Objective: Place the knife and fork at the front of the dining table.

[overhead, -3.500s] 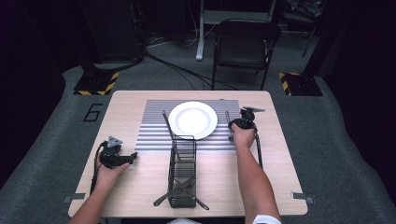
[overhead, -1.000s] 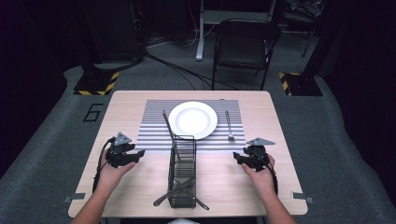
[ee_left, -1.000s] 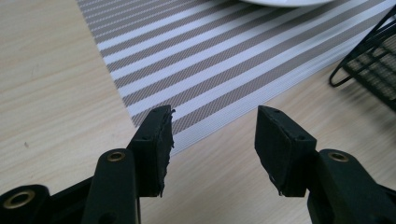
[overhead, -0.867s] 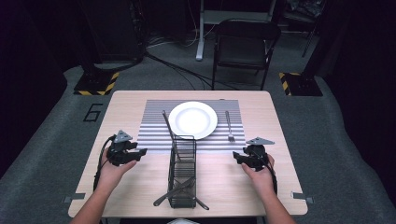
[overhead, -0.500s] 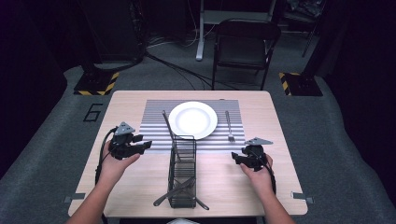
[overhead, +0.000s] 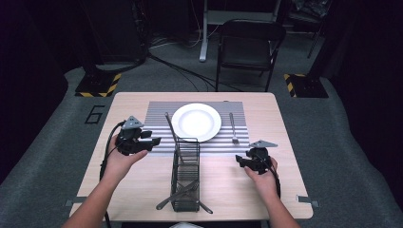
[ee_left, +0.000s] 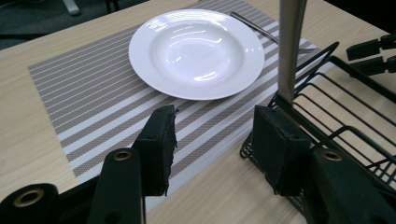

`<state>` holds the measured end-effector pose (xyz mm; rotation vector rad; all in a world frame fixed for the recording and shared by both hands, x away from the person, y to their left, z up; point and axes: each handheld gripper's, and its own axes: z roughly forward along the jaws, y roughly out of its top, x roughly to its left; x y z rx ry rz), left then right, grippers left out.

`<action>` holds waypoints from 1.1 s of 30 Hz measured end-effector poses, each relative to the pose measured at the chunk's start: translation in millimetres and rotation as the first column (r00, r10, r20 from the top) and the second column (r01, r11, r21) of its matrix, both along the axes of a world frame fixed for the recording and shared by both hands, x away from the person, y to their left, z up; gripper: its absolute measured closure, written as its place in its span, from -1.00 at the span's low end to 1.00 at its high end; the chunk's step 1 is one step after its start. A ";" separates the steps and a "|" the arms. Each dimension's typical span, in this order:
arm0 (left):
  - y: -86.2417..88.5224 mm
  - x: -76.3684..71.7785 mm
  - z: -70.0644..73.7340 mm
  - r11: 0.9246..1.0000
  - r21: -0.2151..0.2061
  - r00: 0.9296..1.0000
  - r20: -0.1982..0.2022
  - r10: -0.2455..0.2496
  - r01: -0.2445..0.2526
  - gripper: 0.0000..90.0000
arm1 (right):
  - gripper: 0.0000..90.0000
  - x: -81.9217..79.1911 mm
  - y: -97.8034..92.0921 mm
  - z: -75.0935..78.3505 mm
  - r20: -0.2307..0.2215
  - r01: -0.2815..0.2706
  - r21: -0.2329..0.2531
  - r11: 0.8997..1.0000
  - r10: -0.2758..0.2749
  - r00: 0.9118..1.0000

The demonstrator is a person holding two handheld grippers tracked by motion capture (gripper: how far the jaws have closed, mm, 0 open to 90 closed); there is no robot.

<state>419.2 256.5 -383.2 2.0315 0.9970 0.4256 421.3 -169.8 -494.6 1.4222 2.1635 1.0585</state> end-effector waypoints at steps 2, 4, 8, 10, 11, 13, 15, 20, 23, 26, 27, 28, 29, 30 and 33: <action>-3.1 0.4 1.7 1.000 0.002 1.000 0.002 -0.003 0.003 0.11 | 0.04 -0.2 0.0 0.1 0.000 -0.001 0.003 1.000 0.001 1.000; -6.4 0.6 2.6 1.000 -0.003 1.000 0.007 -0.006 0.006 0.11 | 0.04 -0.2 -0.9 0.3 0.003 -0.005 0.000 1.000 0.005 1.000; -13.6 1.6 3.5 1.000 -0.012 1.000 0.004 -0.020 0.020 0.11 | 0.04 -0.1 -1.5 0.3 0.002 0.004 0.003 1.000 -0.004 1.000; -17.1 2.2 4.3 0.999 -0.011 1.000 0.005 -0.030 0.030 0.11 | 0.04 0.0 -2.0 0.2 0.000 0.008 0.002 1.000 -0.008 1.000; -18.7 2.6 4.7 0.999 -0.008 0.999 0.006 -0.035 0.035 0.10 | 0.04 0.1 -2.0 0.2 0.000 0.008 0.002 1.000 -0.008 1.000; -22.3 3.2 5.3 0.999 -0.009 0.999 0.008 -0.042 0.042 0.10 | 0.03 0.1 -1.9 0.2 0.001 0.007 0.002 1.000 -0.007 1.000; -26.2 3.5 5.6 0.999 -0.013 0.999 0.007 -0.049 0.049 0.10 | 0.03 0.3 -1.6 -0.4 -0.001 0.004 0.002 1.000 -0.004 1.000; -34.9 5.4 5.3 0.998 -0.023 0.998 0.011 -0.062 0.062 0.10 | 0.02 0.7 -2.0 -0.6 -0.003 0.003 0.001 1.000 -0.003 1.000; -40.3 6.7 4.0 0.997 -0.030 0.997 -0.003 -0.073 0.073 0.13 | 0.02 0.7 -2.8 -0.3 -0.002 0.003 0.002 1.000 -0.003 1.000; -45.5 7.5 2.1 0.996 -0.024 0.996 -0.009 -0.086 0.085 0.16 | 0.02 0.9 -3.8 -0.3 0.002 0.008 0.004 1.000 -0.008 1.000; -47.4 8.4 0.6 0.995 -0.029 0.996 -0.005 -0.091 0.090 0.17 | 0.02 0.7 -3.7 -0.2 -0.001 0.009 0.007 1.000 -0.009 1.000; -48.5 8.5 0.4 0.995 -0.029 0.996 -0.015 -0.093 0.092 0.18 | 0.02 0.7 -3.8 -0.2 -0.002 0.009 0.007 1.000 -0.009 1.000; -49.7 9.3 -0.5 0.995 -0.029 0.995 -0.013 -0.096 0.096 0.19 | 0.02 0.7 -3.9 -0.3 -0.003 0.009 0.007 1.000 -0.009 1.000; -50.9 9.9 -1.5 0.995 -0.033 0.995 -0.012 -0.097 0.097 0.20 | 0.02 0.7 -4.0 -0.3 -0.004 0.009 0.007 1.000 -0.009 1.000; -53.4 11.7 -3.0 0.994 -0.033 0.995 -0.020 -0.102 0.101 0.22 | 0.02 0.7 -4.1 -0.5 0.000 0.010 0.000 1.000 -0.010 1.000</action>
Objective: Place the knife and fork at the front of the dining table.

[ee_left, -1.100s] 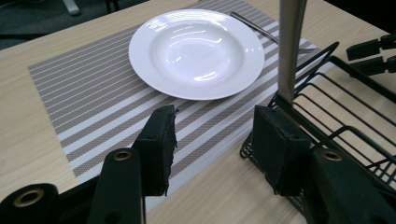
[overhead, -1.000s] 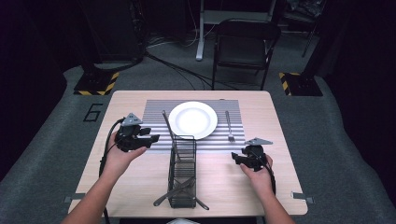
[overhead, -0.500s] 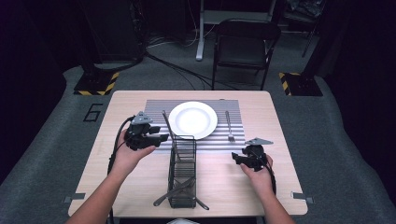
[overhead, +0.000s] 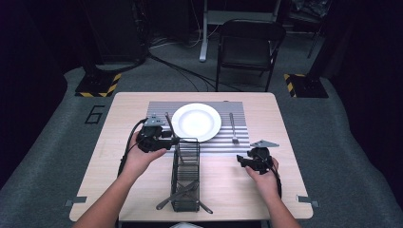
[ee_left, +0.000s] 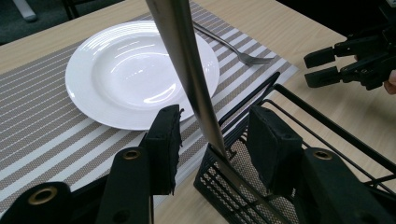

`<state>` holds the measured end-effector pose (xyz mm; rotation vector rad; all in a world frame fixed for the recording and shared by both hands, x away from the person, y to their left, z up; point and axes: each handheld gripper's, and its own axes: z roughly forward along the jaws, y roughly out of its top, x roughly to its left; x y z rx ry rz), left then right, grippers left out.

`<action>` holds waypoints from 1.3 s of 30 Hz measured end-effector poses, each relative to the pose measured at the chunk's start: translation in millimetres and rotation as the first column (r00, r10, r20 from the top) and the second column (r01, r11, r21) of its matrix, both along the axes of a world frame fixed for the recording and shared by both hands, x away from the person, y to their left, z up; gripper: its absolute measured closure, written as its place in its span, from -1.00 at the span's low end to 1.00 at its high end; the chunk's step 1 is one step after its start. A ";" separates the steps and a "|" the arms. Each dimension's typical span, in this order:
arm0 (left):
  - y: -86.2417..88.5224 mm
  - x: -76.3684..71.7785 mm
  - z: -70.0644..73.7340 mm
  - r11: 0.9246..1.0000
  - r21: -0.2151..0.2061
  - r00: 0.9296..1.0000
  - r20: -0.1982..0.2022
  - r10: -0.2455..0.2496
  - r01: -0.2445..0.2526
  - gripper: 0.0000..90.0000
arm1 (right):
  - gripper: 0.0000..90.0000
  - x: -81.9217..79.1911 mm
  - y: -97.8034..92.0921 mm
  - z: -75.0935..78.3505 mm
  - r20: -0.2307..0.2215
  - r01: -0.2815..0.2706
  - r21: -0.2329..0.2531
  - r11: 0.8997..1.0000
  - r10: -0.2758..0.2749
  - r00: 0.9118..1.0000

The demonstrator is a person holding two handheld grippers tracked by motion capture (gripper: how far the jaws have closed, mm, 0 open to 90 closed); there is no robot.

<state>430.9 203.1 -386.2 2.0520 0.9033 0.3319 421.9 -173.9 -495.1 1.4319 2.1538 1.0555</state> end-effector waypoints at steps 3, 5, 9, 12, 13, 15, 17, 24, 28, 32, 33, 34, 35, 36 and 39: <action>-3.6 1.3 -2.2 1.000 -0.003 1.000 -0.003 -0.004 0.004 0.26 | 0.02 0.0 0.0 -0.3 -0.002 -0.002 -0.015 1.000 0.002 1.000; -5.6 2.0 -3.8 1.000 -0.005 1.000 0.001 -0.004 0.004 0.29 | 0.02 0.0 -0.1 -0.5 -0.001 -0.002 -0.014 1.000 0.002 1.000; -7.0 1.9 -5.9 1.000 0.014 1.000 0.007 -0.001 0.000 0.40 | 0.02 -0.1 -0.8 -0.3 0.002 -0.001 -0.020 1.000 0.001 1.000; -6.4 1.0 -7.3 1.000 0.018 1.000 0.011 0.011 -0.011 0.52 | 0.02 0.0 -0.4 -0.8 0.003 -0.004 -0.024 1.000 0.004 1.000; -6.3 1.0 -8.0 1.000 0.008 1.000 0.012 0.015 -0.016 0.54 | 0.02 0.1 -0.2 -1.0 0.004 -0.004 -0.024 1.000 0.004 1.000; -6.2 0.4 -8.5 1.000 0.007 1.000 0.020 0.019 -0.019 0.56 | 0.02 -0.2 0.5 -0.8 0.000 -0.003 -0.027 1.000 0.003 1.000; -6.5 -1.9 -7.6 1.000 0.013 0.999 0.030 0.012 -0.013 0.65 | 0.02 -0.3 0.9 -0.8 -0.002 -0.001 -0.029 1.000 0.001 1.000; -13.3 -12.2 -4.0 0.999 0.045 0.998 0.055 -0.021 0.018 0.71 | 0.00 0.9 0.7 -2.1 -0.010 -0.005 -0.026 1.000 0.004 1.000; -16.4 -15.7 -3.9 0.999 0.043 0.998 0.053 -0.028 0.026 0.74 | 0.00 0.7 0.7 -2.0 -0.013 -0.003 -0.024 1.000 0.003 1.000; -17.7 -18.7 -0.6 0.997 0.079 0.999 0.040 -0.009 0.006 0.74 | 0.00 0.6 0.4 -2.0 -0.011 -0.008 -0.028 1.000 0.008 1.000; -17.8 -19.2 -0.7 0.997 0.071 0.999 0.039 -0.011 0.008 0.75 | -0.01 0.8 0.1 -2.1 -0.008 -0.010 -0.029 1.000 0.010 1.000; -17.6 -19.5 -0.5 0.998 0.067 0.999 0.036 -0.017 0.014 0.77 | -0.01 0.8 0.0 -2.1 -0.009 -0.008 -0.027 1.000 0.008 1.000; -17.4 -19.5 -1.0 0.998 0.055 0.999 0.035 -0.024 0.022 0.77 | -0.01 0.6 0.3 -2.1 -0.016 -0.003 -0.024 1.000 0.003 1.000; -17.2 -19.6 -1.0 0.998 0.048 0.999 0.027 -0.028 0.027 0.78 | -0.01 0.7 0.1 -2.3 -0.017 -0.001 -0.029 1.000 0.001 1.000; -17.6 -18.9 -2.8 0.999 0.023 0.999 0.032 -0.030 0.029 0.79 | 0.00 1.2 0.3 -2.8 -0.016 -0.007 -0.031 0.999 0.006 1.000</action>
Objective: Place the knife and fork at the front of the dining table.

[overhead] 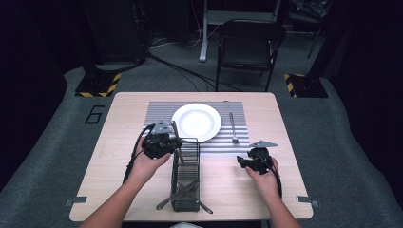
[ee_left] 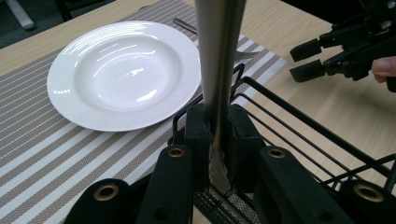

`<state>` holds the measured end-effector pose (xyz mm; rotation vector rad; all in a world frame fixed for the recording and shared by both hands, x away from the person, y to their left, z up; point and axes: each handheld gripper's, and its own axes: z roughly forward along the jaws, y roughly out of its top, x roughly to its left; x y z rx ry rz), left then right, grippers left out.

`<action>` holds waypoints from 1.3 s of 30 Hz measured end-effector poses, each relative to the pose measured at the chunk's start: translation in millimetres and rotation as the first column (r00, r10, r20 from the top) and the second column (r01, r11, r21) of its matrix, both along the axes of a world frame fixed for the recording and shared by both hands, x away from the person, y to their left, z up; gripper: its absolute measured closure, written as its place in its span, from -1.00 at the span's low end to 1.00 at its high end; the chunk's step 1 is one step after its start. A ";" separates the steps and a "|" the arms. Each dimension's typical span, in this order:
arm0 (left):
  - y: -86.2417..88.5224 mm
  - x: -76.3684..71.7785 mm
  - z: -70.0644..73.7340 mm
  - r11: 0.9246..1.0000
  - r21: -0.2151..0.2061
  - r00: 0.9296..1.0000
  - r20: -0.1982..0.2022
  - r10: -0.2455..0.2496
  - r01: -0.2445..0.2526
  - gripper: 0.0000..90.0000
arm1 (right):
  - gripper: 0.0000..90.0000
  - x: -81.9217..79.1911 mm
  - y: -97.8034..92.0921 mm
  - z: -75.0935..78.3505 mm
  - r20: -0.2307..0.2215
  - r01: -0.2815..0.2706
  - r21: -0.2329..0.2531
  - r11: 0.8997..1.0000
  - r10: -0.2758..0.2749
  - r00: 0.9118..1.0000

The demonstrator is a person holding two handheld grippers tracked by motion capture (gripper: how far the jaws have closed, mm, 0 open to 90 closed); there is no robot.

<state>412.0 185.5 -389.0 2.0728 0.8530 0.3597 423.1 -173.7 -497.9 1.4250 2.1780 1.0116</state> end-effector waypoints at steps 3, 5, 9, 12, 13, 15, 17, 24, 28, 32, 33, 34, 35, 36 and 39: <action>-0.9 0.6 0.0 1.000 -0.004 1.000 0.000 -0.009 0.009 0.80 | 0.00 0.2 0.6 -0.2 0.000 -0.003 -0.002 1.000 0.003 1.000; -1.4 1.0 0.8 1.000 0.000 1.000 -0.003 -0.013 0.013 0.80 | 0.00 0.5 0.5 -0.8 0.000 -0.007 -0.005 1.000 0.007 1.000; -2.8 2.1 3.6 1.000 0.012 1.000 0.006 -0.014 0.014 0.81 | 0.00 0.5 -0.4 -1.1 -0.007 -0.001 0.006 1.000 0.001 1.000; -2.5 2.5 8.4 1.000 0.010 1.000 0.000 -0.028 0.028 0.81 | 0.00 0.5 -1.4 -0.6 -0.009 0.001 0.009 1.000 -0.001 1.000; -2.6 2.2 10.4 1.000 0.010 1.000 -0.001 -0.030 0.030 0.81 | -0.01 0.5 -1.4 -0.7 -0.011 0.003 0.012 1.000 -0.003 1.000; -3.1 1.5 14.8 0.999 0.014 0.999 -0.001 -0.035 0.035 0.81 | -0.01 0.7 -1.4 -0.9 -0.010 0.001 0.013 1.000 -0.001 1.000; -3.6 0.5 20.0 0.999 0.018 0.999 0.001 -0.043 0.043 0.81 | -0.01 0.9 -1.7 -1.0 -0.009 0.000 0.009 1.000 0.000 1.000; -3.4 -3.8 36.8 0.998 0.016 0.998 0.003 -0.057 0.057 0.82 | -0.01 0.1 -2.5 -0.1 -0.009 0.007 0.017 1.000 -0.007 1.000; -2.1 -5.9 43.5 0.998 0.020 0.998 -0.003 -0.062 0.062 0.82 | -0.02 0.9 -3.3 -0.5 -0.005 0.002 0.015 1.000 -0.002 1.000; -0.1 -7.3 50.2 0.998 0.001 0.998 -0.011 -0.069 0.069 0.82 | -0.02 0.5 -3.1 -0.4 -0.012 0.011 0.025 1.000 -0.011 1.000; 0.5 -7.5 52.2 0.997 0.005 0.997 -0.011 -0.072 0.072 0.82 | -0.02 0.5 -3.2 -0.3 -0.012 0.011 0.027 1.000 -0.011 1.000; 0.7 -7.9 54.5 0.997 0.006 0.997 -0.012 -0.072 0.072 0.82 | -0.02 0.7 -3.5 -0.1 -0.011 0.009 0.026 1.000 -0.008 1.000; 1.5 -8.0 57.6 0.997 0.010 0.997 -0.014 -0.073 0.074 0.82 | -0.02 0.6 -3.4 -0.1 -0.011 0.009 0.027 1.000 -0.009 1.000; 1.9 -8.1 59.4 0.997 0.002 0.997 -0.016 -0.074 0.075 0.82 | -0.02 0.4 -3.2 -0.1 -0.012 0.011 0.025 1.000 -0.010 1.000; 3.2 -8.1 63.7 0.997 -0.004 0.997 -0.017 -0.079 0.079 0.82 | -0.02 0.6 -3.5 -0.1 -0.007 0.009 0.023 1.000 -0.009 1.000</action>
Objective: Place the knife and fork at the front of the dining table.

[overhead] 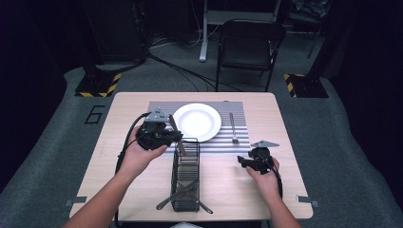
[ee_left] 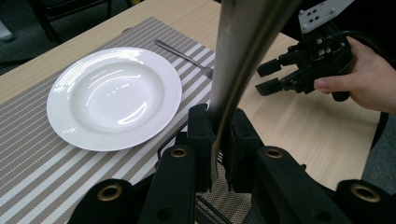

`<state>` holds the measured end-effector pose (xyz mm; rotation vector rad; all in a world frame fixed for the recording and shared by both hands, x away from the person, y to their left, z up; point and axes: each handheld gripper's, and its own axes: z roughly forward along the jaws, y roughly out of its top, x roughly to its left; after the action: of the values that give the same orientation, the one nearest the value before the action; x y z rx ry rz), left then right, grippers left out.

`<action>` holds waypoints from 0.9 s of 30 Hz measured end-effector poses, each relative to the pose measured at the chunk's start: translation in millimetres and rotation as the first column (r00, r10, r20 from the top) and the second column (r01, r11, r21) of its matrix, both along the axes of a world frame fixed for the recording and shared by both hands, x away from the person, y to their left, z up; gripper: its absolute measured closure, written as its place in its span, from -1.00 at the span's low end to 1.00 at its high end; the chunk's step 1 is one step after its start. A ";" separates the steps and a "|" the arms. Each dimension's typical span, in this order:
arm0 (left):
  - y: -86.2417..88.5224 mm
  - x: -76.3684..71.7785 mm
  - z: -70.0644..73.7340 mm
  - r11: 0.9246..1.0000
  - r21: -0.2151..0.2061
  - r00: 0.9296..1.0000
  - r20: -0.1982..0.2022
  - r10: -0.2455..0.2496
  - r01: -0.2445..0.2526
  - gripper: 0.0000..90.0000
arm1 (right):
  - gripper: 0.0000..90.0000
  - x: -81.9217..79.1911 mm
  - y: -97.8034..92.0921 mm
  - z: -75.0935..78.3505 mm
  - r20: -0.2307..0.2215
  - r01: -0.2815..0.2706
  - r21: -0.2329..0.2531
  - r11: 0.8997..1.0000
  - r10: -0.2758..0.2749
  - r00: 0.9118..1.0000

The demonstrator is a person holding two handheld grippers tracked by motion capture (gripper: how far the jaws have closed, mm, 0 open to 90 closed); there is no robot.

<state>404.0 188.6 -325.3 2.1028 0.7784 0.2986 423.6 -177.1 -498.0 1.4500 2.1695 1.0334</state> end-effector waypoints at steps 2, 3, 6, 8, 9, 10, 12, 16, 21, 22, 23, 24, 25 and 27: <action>1.5 -0.2 5.1 1.000 -0.002 1.000 -0.003 -0.004 0.004 0.82 | -0.02 -0.1 0.0 0.1 -0.001 0.002 0.001 1.000 -0.002 1.000; 2.4 -0.1 8.0 1.000 -0.002 1.000 0.002 -0.005 0.005 0.82 | -0.02 -0.1 0.1 0.2 -0.003 0.004 0.004 1.000 -0.003 1.000; 4.6 0.3 15.0 1.000 -0.008 1.000 -0.003 0.000 0.000 0.82 | -0.02 -0.3 -0.2 0.4 -0.006 0.009 0.008 1.000 -0.009 1.000; 6.0 0.7 18.6 1.000 -0.010 1.000 -0.004 -0.001 0.000 0.82 | -0.02 -0.3 -0.5 0.4 -0.006 0.009 0.009 1.000 -0.009 1.000; 8.2 1.1 22.6 1.000 -0.016 1.000 -0.009 0.000 0.000 0.82 | -0.02 -0.3 -0.9 0.6 -0.003 0.009 0.009 1.000 -0.009 1.000; 8.2 1.1 22.6 1.000 -0.016 1.000 -0.009 0.000 0.000 0.82 | -0.02 -0.3 -0.9 0.6 -0.003 0.009 0.009 1.000 -0.009 1.000; 10.9 1.5 26.7 1.000 -0.020 1.000 -0.016 0.001 -0.002 0.82 | -0.02 0.0 -1.6 0.5 0.002 0.007 0.007 1.000 -0.007 1.000; 15.7 1.3 34.3 1.000 -0.020 1.000 -0.018 0.004 -0.005 0.83 | -0.02 0.0 -1.6 0.5 0.002 0.008 0.009 1.000 -0.008 1.000; 20.3 1.0 41.3 1.000 -0.010 1.000 -0.011 0.010 -0.010 0.83 | -0.02 -0.3 -1.0 0.7 -0.001 0.007 0.009 1.000 -0.007 1.000; 20.3 1.0 41.3 1.000 -0.010 1.000 -0.011 0.010 -0.010 0.83 | -0.02 -0.3 -1.0 0.7 -0.001 0.007 0.009 1.000 -0.007 1.000; 21.0 0.8 41.9 1.000 -0.014 1.000 -0.008 0.016 -0.016 0.83 | -0.02 -0.3 -1.0 0.6 -0.002 0.007 0.010 1.000 -0.007 1.000; 22.7 0.5 43.2 1.000 -0.014 1.000 -0.008 0.018 -0.018 0.83 | -0.02 -0.3 -1.0 0.6 -0.003 0.008 0.012 1.000 -0.007 1.000; 22.7 0.5 43.2 1.000 -0.014 1.000 -0.008 0.018 -0.018 0.83 | -0.02 -0.3 -1.0 0.6 -0.002 0.007 0.011 1.000 -0.007 1.000; 26.8 0.3 45.0 0.999 -0.017 1.000 -0.006 0.027 -0.027 0.83 | -0.02 0.0 -1.4 0.4 0.001 0.007 0.009 1.000 -0.007 1.000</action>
<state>404.2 215.4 -280.2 2.0794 0.8101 0.2996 423.6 -178.6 -497.6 1.4603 2.1598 1.0428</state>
